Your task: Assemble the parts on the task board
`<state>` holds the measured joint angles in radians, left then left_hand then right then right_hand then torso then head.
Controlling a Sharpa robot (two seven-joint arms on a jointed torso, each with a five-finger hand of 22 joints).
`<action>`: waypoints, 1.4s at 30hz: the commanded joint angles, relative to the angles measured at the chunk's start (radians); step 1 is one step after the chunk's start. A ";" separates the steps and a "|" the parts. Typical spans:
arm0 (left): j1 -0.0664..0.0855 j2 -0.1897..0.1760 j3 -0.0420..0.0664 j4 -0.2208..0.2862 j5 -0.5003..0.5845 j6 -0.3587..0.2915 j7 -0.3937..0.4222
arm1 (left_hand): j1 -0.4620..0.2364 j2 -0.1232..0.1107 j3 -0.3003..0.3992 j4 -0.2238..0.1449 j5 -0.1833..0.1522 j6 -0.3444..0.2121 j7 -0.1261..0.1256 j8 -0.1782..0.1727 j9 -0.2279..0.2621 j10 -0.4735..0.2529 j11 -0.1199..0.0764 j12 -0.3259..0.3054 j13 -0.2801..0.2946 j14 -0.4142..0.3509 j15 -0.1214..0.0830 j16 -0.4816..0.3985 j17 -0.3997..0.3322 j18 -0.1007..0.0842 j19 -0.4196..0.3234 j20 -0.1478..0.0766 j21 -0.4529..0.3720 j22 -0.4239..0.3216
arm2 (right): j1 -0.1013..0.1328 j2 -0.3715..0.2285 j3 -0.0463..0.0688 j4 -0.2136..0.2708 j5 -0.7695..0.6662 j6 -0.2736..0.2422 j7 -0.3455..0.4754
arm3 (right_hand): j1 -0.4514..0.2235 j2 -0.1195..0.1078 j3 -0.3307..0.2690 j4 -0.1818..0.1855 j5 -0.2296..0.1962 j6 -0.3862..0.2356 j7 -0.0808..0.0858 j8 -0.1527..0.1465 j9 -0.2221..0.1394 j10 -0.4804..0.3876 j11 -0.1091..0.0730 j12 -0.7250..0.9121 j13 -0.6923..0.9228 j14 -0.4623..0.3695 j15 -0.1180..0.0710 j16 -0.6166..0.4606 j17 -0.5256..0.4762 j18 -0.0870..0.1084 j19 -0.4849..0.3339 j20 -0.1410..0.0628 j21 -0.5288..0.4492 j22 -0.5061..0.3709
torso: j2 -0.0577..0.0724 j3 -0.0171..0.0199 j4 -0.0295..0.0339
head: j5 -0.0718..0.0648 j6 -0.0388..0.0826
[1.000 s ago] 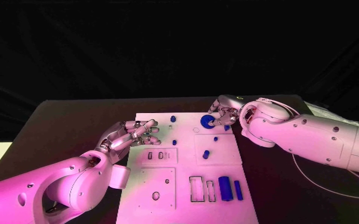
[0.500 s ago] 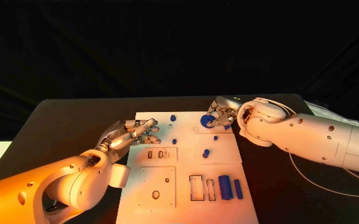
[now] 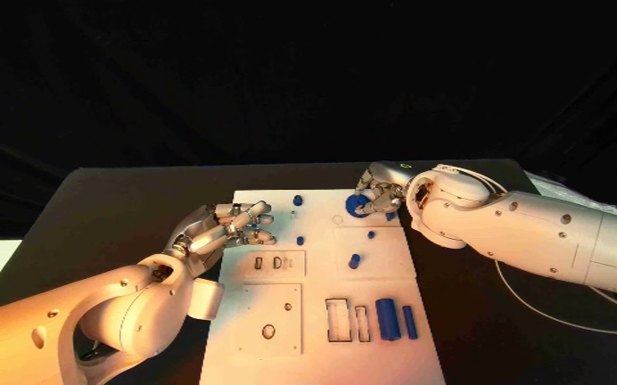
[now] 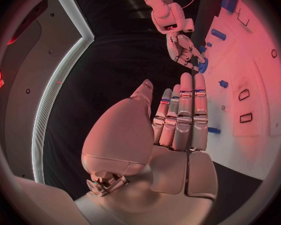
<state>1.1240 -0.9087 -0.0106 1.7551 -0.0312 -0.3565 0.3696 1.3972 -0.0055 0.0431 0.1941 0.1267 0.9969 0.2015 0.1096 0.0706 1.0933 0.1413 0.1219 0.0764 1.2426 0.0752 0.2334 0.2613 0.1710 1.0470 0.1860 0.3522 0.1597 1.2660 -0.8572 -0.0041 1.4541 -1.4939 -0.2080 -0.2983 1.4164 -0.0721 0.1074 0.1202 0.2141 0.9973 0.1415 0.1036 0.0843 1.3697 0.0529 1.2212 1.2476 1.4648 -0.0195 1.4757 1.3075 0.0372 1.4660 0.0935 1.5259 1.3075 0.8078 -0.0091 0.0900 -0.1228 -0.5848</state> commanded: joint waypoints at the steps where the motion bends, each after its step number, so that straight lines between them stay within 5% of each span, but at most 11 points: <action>1: 0.001 0.001 0.001 0.001 0.002 0.020 0.004 | 0.002 0.011 -0.002 -0.005 0.002 0.002 0.005 -0.004 -0.001 0.002 0.002 -0.005 0.001 0.002 0.004 0.002 0.001 0.011 0.003 0.001 0.004 0.001 | -0.013 -0.001 -0.006 -0.001 -0.094 0.019 -0.018 | 0.055 0.025 0.041 -0.027 -0.033 0.020 -0.003 0.008 0.004 0.014 -0.005 0.015 0.013 0.074 -0.005 0.006 0.097 -0.013 0.038 -0.006 0.008 0.163 | 0.000 0.0004 -0.0005 | 0.000 -0.001; 14: 0.001 -0.001 0.001 0.002 0.002 0.019 0.004 | 0.003 0.012 -0.002 -0.006 0.003 0.003 0.005 -0.004 -0.001 0.003 0.002 -0.005 0.001 0.002 0.004 0.002 0.003 0.011 0.002 0.001 0.004 0.001 | -0.025 0.002 -0.006 0.052 -0.154 -0.078 0.019 | 0.032 0.031 0.140 -0.043 -0.043 0.103 -0.029 0.031 0.014 0.046 -0.025 0.057 0.061 0.076 -0.020 0.013 0.110 -0.018 0.052 -0.019 0.016 0.184 | 0.000 -0.0012 0.0018 | 0.001 0.000; 26: 0.001 -0.002 0.001 0.002 0.002 0.020 0.005 | 0.004 0.013 -0.001 -0.007 0.003 0.003 0.005 -0.004 -0.001 0.003 0.002 -0.006 0.001 0.002 0.004 0.002 0.004 0.011 0.002 0.001 0.004 0.001 | -0.018 0.023 -0.005 0.133 -0.129 -0.157 -0.005 | -0.007 0.020 0.156 -0.032 -0.041 0.107 -0.032 0.026 0.014 0.047 -0.028 0.052 0.063 0.075 -0.023 0.010 0.107 -0.018 0.051 -0.023 0.016 0.183 | 0.000 -0.0015 0.0034 | 0.010 0.005; 34: 0.001 -0.001 0.001 0.001 0.002 0.021 0.004 | 0.004 0.013 -0.001 -0.007 0.003 0.003 0.005 -0.004 -0.001 0.003 0.002 -0.006 0.001 0.002 0.004 0.002 0.004 0.011 0.002 0.001 0.004 0.001 | -0.016 0.073 -0.005 0.168 -0.142 -0.164 -0.024 | -0.014 0.018 0.160 -0.031 -0.040 0.103 -0.031 0.022 0.013 0.045 -0.027 0.048 0.060 0.074 -0.023 0.009 0.105 -0.018 0.050 -0.023 0.015 0.182 | 0.000 -0.0016 0.0036 | 0.020 0.003; 42: 0.001 0.001 0.001 0.001 0.002 0.021 0.004 | 0.004 0.013 -0.001 -0.007 0.003 0.003 0.005 -0.004 -0.001 0.003 0.002 -0.006 0.001 0.002 0.004 0.002 0.004 0.011 0.002 0.001 0.004 0.001 | -0.018 0.140 -0.006 0.128 -0.145 -0.137 -0.026 | -0.017 0.017 0.162 -0.030 -0.040 0.101 -0.030 0.020 0.012 0.043 -0.027 0.044 0.058 0.074 -0.023 0.008 0.103 -0.018 0.050 -0.023 0.015 0.182 | 0.001 -0.0009 0.0034 | 0.026 0.001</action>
<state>1.1239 -0.9105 -0.0106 1.7546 -0.0312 -0.3553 0.3686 1.4013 -0.0014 0.0431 0.1941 0.1267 0.9969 0.2016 0.1097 0.0706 1.0933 0.1413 0.1219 0.0768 1.2426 0.0752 0.2334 0.2637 0.1710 1.0470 0.1860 0.3522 0.1597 1.2490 -0.7248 -0.0100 1.5895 -1.6218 -0.3563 -0.3120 1.4052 -0.0586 0.2651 0.0896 0.1684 1.0323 0.1295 0.1076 0.0841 1.4152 0.0325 1.2691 1.3058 1.4665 -0.0328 1.4854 1.3079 0.0374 1.4661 0.0786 1.5377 1.3079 0.8080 -0.0104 0.0930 -0.0980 -0.5829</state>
